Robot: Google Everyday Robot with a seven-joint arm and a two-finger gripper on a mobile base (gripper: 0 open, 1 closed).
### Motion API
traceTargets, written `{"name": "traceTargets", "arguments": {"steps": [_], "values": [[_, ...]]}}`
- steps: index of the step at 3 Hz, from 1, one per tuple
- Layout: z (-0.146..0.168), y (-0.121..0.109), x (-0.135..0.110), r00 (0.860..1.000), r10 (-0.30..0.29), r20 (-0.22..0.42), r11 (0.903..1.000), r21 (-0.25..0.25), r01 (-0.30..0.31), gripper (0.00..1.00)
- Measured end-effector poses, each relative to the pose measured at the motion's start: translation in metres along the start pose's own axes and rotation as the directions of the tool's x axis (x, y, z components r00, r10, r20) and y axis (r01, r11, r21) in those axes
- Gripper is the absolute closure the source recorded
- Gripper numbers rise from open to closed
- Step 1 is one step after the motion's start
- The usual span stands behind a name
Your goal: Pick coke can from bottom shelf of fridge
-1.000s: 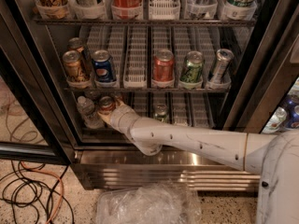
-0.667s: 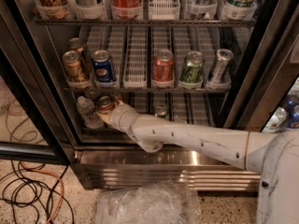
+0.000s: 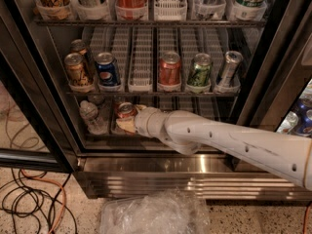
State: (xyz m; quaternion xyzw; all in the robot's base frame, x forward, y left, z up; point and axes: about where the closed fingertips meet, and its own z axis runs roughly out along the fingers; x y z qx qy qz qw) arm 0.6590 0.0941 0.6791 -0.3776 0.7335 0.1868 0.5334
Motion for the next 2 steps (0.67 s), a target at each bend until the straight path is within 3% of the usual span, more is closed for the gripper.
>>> {"name": "traceTargets", "arguments": {"steps": [1,2], "values": [[-0.029,-0.002,0.006,0.999,0.045,-0.015,0.9986,-0.028,-0.045,1.00],[-0.051,0.003,0.013,0.994,0.108,-0.005,0.9910,-0.079,-0.108,1.00]]}}
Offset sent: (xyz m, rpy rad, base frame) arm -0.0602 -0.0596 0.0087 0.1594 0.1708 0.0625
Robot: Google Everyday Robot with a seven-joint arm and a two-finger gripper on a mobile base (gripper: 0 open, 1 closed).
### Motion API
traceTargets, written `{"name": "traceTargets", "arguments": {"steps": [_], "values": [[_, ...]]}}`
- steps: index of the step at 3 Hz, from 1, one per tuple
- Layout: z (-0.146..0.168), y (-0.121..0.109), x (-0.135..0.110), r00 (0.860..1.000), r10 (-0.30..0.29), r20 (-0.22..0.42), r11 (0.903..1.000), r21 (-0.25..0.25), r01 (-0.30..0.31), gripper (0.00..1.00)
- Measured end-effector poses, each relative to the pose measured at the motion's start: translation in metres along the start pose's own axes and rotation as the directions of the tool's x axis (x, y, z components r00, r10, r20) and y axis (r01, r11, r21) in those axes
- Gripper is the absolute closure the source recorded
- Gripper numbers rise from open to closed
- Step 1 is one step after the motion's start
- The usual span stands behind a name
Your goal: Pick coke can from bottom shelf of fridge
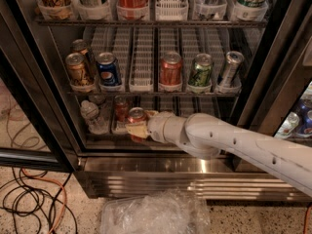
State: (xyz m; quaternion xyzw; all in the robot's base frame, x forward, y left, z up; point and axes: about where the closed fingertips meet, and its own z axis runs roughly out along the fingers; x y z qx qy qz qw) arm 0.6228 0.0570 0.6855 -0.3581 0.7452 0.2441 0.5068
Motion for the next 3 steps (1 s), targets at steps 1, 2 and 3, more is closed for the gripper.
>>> {"name": "traceTargets", "arguments": {"steps": [1,2,3], "values": [[-0.036,0.011,-0.001,0.999,0.046,0.010,0.9988,-0.019,-0.046,1.00],[-0.111,0.026,-0.003,0.997,0.062,0.044,0.9971,0.040,-0.064,1.00],[-0.111,0.026,-0.003,0.997,0.062,0.044,0.9971,0.040,-0.064,1.00]]}}
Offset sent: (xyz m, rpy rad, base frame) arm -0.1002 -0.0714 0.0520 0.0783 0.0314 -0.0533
